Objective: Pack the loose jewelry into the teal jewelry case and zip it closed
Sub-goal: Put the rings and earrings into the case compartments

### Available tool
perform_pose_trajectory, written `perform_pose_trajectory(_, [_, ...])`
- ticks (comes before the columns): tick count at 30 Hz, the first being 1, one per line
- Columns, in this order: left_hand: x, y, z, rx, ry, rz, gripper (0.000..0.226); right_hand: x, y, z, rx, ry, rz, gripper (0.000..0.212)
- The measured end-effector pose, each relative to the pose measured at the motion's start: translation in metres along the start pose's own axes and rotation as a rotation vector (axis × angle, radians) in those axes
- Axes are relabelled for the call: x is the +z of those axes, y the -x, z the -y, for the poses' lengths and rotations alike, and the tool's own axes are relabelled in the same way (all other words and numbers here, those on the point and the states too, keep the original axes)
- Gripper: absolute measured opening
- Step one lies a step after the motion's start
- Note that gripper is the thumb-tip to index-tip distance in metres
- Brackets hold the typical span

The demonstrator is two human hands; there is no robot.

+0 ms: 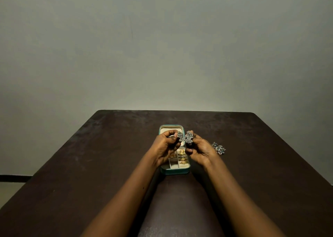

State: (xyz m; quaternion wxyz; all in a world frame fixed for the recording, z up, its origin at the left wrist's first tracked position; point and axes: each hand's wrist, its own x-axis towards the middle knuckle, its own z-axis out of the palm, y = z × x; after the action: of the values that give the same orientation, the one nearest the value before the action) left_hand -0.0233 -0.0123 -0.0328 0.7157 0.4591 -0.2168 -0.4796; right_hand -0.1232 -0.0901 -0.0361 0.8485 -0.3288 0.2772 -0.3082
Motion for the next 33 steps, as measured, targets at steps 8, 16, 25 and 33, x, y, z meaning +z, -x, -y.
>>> perform_pose_trajectory(8, [-0.014,0.017,-0.004,0.007,-0.053,-0.003,0.017,0.004,0.003,-0.015,0.027,-0.008,0.031,0.029])
perform_pose_trajectory(16, [-0.028,0.027,-0.007,0.006,-0.096,-0.035,0.018,0.009,0.010,-0.023,0.013,0.058,0.019,0.022])
perform_pose_trajectory(25, [-0.041,0.018,-0.003,0.129,-0.781,-0.143,0.011,0.005,0.011,-0.027,-0.146,0.503,-0.127,0.016])
perform_pose_trajectory(33, [-0.039,0.004,0.012,0.141,-1.186,-0.219,0.016,-0.001,0.008,-0.038,-0.127,0.713,-0.268,0.026])
